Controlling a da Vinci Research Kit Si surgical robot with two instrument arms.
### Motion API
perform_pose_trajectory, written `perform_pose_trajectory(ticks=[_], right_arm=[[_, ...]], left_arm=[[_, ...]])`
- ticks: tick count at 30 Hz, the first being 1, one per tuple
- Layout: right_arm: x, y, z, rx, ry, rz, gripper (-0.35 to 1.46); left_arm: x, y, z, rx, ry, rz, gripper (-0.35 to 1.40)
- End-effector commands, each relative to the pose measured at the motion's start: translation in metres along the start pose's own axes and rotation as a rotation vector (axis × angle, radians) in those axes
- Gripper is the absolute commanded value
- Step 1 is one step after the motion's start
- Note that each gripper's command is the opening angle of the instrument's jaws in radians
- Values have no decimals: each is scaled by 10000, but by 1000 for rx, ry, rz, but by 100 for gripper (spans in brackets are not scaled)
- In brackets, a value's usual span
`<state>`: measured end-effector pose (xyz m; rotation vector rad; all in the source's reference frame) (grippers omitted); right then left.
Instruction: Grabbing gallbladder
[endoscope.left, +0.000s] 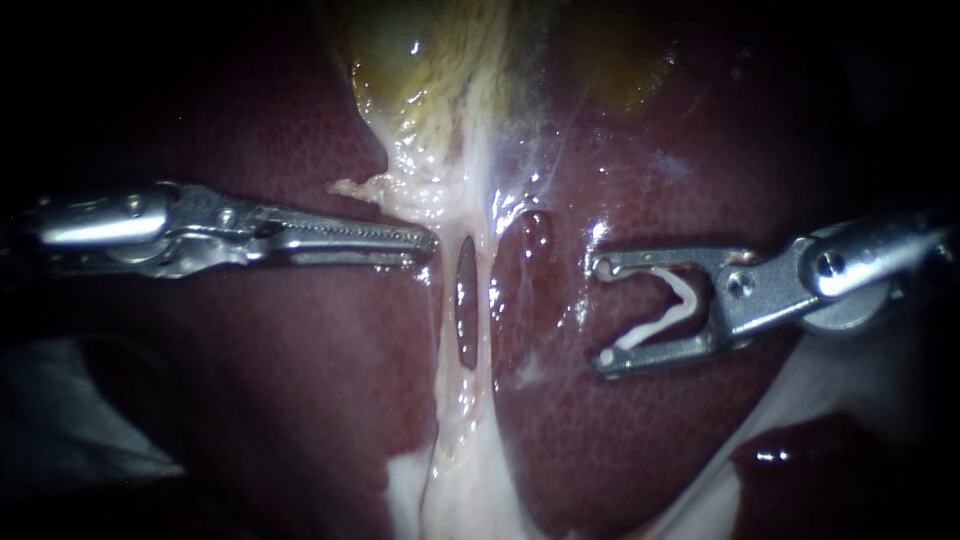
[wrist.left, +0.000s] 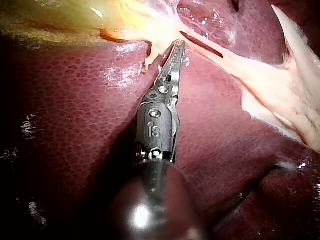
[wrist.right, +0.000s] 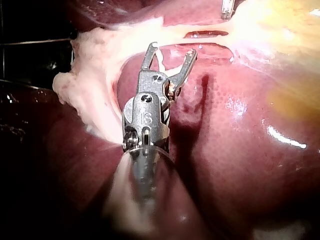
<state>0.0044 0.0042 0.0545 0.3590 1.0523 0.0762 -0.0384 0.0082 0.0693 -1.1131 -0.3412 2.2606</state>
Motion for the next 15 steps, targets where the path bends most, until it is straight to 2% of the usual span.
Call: perform_pose_trajectory(ticks=[1, 10, 12, 15], right_arm=[[0, 0, 0, 0, 0, 0, 46], [0, 0, 0, 0, 0, 0, 46], [0, 0, 0, 0, 0, 0, 46], [0, 0, 0, 0, 0, 0, 46]], left_arm=[[1, 0, 0, -1, 0, 0, -35], [4, 5, -4, -5, 6, -14, -35], [7, 13, -11, -27, 11, -21, -10], [13, 29, -21, -44, 10, -28, 14]])
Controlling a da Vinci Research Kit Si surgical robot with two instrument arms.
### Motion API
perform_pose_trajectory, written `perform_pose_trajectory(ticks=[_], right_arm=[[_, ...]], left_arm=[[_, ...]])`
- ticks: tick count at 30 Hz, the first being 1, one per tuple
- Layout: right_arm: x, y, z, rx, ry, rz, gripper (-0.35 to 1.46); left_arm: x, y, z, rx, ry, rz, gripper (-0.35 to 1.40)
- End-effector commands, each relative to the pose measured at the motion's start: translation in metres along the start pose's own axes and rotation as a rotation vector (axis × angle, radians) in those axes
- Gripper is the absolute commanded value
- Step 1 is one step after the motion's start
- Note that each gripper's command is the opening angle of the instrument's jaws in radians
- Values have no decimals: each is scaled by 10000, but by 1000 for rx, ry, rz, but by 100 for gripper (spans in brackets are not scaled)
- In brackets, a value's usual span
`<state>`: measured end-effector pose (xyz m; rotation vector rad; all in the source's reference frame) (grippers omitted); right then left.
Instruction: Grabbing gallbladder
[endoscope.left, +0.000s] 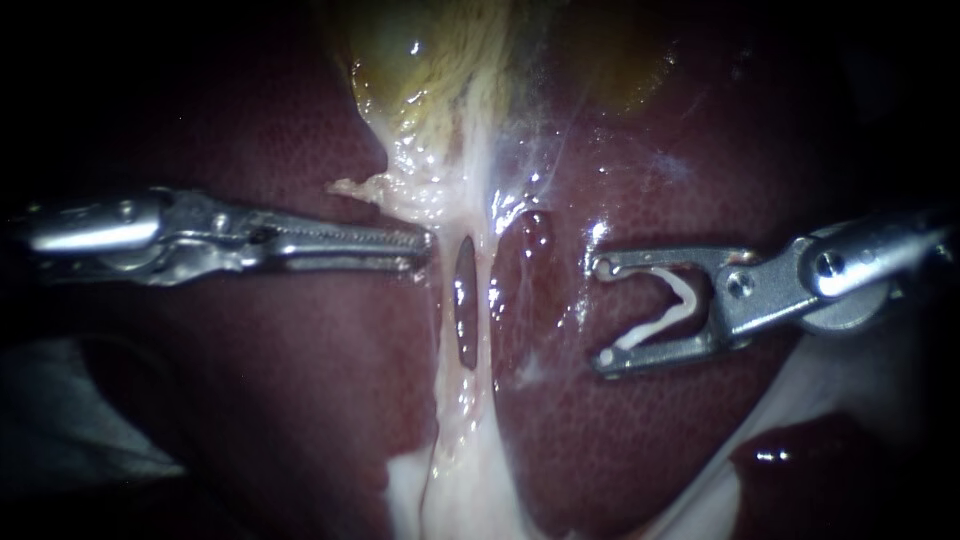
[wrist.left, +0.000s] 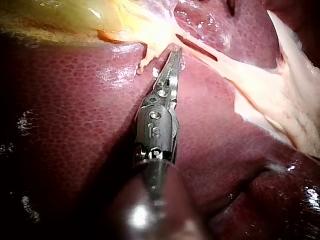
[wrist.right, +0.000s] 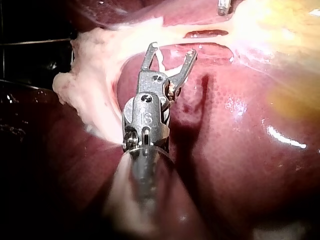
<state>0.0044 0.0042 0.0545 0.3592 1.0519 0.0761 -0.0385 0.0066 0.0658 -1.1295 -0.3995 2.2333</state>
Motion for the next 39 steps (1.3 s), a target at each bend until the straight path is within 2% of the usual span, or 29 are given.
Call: perform_pose_trajectory(ticks=[1, 7, 11, 14, 18, 23, 27, 30, 33, 39], right_arm=[[0, 0, 0, 0, 0, 0, 46], [0, 0, 0, 0, 0, 0, 46], [0, 0, 0, 0, 0, 0, 46], [0, 0, 0, 0, 0, 0, 46], [0, 0, -1, 0, 0, 0, 46], [0, -1, -1, 1, 0, 0, 46], [0, -1, -1, 0, 0, 0, 46], [0, -1, -1, 1, 1, 0, 46], [0, -2, -1, 1, 1, -1, 46], [1, -2, -2, 1, 1, -1, 46]], left_arm=[[3, 5, -2, -10, 6, -6, 20], [16, 34, -16, -52, 42, -37, 64], [26, 45, -31, -64, 67, -46, 81], [39, 42, -45, -71, 90, -54, 88], [56, 25, -61, -48, 134, -45, 96], [66, 5, -70, -30, 154, -29, 89], [66, -11, -64, -19, 154, -34, 74], [59, -23, -53, -15, 157, -31, 64], [47, -33, -39, -10, 144, -24, 56], [22, -39, -12, -9, 108, -25, 46]])
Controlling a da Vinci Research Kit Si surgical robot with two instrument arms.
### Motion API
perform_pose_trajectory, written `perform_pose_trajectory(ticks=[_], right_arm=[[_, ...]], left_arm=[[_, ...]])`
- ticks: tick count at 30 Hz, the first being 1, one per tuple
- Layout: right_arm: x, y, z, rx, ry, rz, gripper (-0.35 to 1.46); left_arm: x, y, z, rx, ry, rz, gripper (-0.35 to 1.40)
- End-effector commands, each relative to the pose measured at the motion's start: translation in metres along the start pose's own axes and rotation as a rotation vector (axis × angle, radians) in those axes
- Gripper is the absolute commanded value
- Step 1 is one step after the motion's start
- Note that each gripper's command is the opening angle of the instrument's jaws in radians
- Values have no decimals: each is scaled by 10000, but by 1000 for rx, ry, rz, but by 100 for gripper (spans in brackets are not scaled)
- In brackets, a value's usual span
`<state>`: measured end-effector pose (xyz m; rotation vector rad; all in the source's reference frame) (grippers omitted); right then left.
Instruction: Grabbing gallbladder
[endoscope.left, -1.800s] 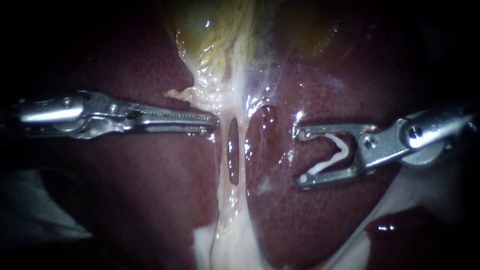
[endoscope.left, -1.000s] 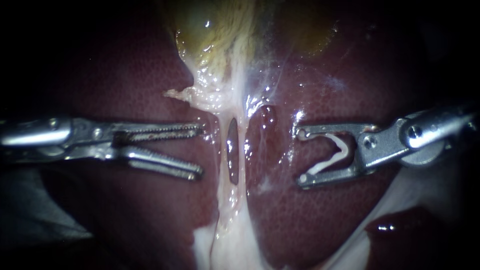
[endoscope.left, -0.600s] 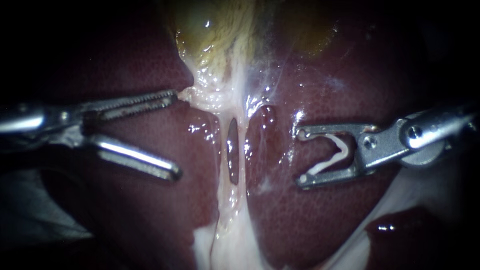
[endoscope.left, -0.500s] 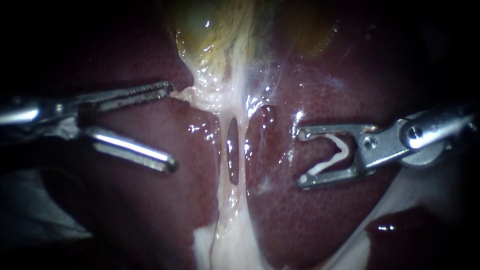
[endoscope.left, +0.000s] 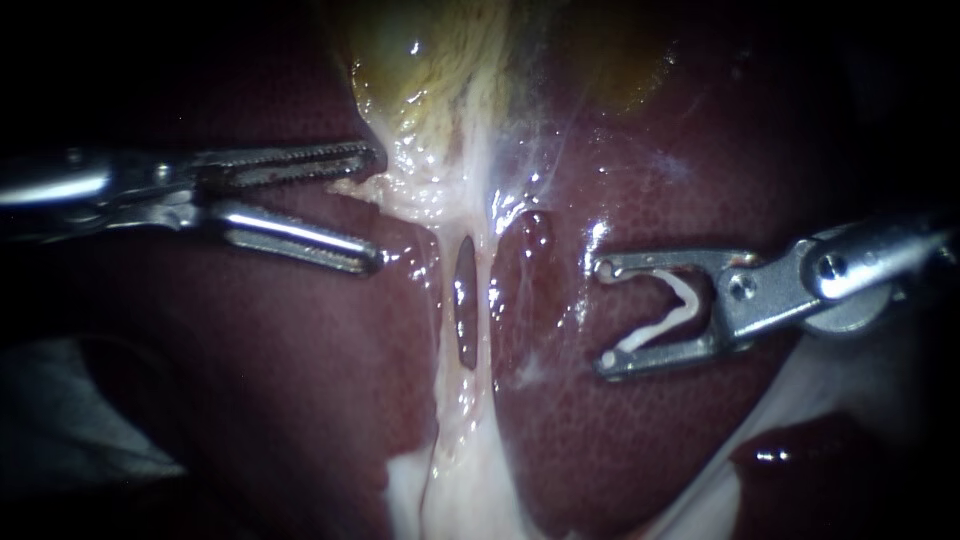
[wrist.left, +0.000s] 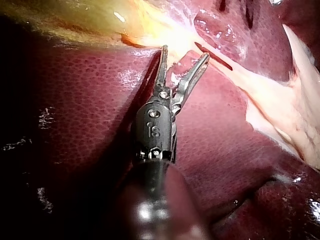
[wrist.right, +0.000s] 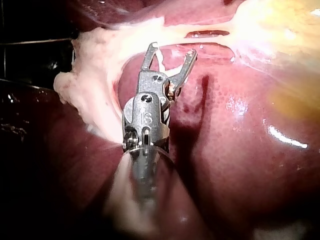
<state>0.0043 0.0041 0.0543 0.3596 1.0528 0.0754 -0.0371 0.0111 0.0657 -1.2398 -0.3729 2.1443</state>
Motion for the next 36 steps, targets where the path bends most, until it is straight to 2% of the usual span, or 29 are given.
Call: perform_pose_trajectory(ticks=[1, 6, 12, 17, 23, 27, 33, 36], right_arm=[[0, 0, 0, 0, 0, 0, 46], [0, 0, 0, 0, 0, 0, 46], [0, 0, 1, 0, 0, 0, 46], [0, 0, 1, 0, 0, 0, 46], [1, 0, 1, 0, 0, 0, 46], [1, 0, 1, 0, 0, 0, 46], [1, 0, 1, 0, 0, 0, 46], [0, 0, 1, -1, 0, 0, 46]], left_arm=[[-4, 1, 3, 1, -7, -4, 46], [-15, -1, 11, 1, -26, -8, 44], [-10, -4, 16, 1, -26, -17, 39], [-6, -4, 17, 2, -26, -31, 24], [-3, -5, 21, 4, -26, -39, -1], [-2, -5, 21, 4, -26, -39, -33], [3, -3, 12, 0, -27, -43, -35], [12, 5, 2, -22, -29, -47, -35]])
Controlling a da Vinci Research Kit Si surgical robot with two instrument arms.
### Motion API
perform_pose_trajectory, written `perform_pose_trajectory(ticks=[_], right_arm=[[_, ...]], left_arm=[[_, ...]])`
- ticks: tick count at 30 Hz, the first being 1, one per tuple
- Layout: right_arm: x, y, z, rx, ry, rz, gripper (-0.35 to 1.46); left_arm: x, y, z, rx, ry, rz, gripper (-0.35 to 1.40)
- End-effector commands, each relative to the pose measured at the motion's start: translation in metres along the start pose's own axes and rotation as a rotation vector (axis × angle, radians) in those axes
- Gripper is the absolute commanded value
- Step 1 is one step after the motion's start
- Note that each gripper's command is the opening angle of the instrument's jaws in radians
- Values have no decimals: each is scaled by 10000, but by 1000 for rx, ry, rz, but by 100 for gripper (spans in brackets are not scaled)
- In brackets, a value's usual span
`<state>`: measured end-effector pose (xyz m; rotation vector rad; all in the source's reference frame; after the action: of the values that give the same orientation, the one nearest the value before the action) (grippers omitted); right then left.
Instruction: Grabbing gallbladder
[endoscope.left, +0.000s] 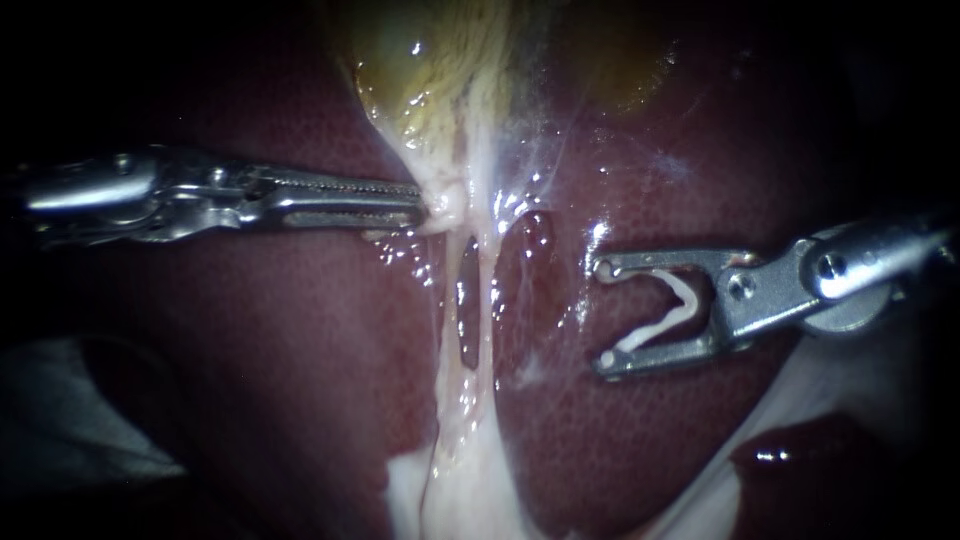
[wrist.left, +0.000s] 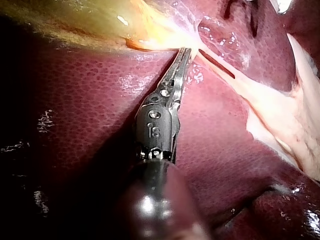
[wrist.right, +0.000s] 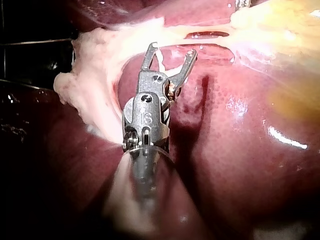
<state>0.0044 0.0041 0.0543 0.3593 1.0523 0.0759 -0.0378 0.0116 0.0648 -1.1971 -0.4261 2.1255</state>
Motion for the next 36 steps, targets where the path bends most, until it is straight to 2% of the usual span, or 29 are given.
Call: perform_pose_trajectory(ticks=[1, 6, 11, 13, 17, 21, 26, 36], right_arm=[[0, 0, 0, 0, 0, 0, 46], [-1, 1, 0, 0, 0, 0, 46], [-1, 1, 0, 0, 0, 0, 46], [-1, 1, 0, 0, 0, 0, 46], [-1, 1, 0, 0, 0, 0, 46], [-1, 1, 0, 0, 0, 0, 46], [-1, 1, 0, 0, 0, 0, 46], [-1, 0, 0, 0, 0, 0, 46]], left_arm=[[5, 5, -5, -16, -1, -8, -35], [24, 21, -22, -43, -4, 7, -35], [41, 27, -43, -57, 21, 15, -35], [47, 24, -53, -65, 28, 17, -35], [61, 10, -77, -42, 48, 35, -35], [66, -5, -93, -27, 59, 40, -35], [63, -15, -98, -18, 58, 38, -35], [62, -15, -97, -17, 58, 38, -35]])
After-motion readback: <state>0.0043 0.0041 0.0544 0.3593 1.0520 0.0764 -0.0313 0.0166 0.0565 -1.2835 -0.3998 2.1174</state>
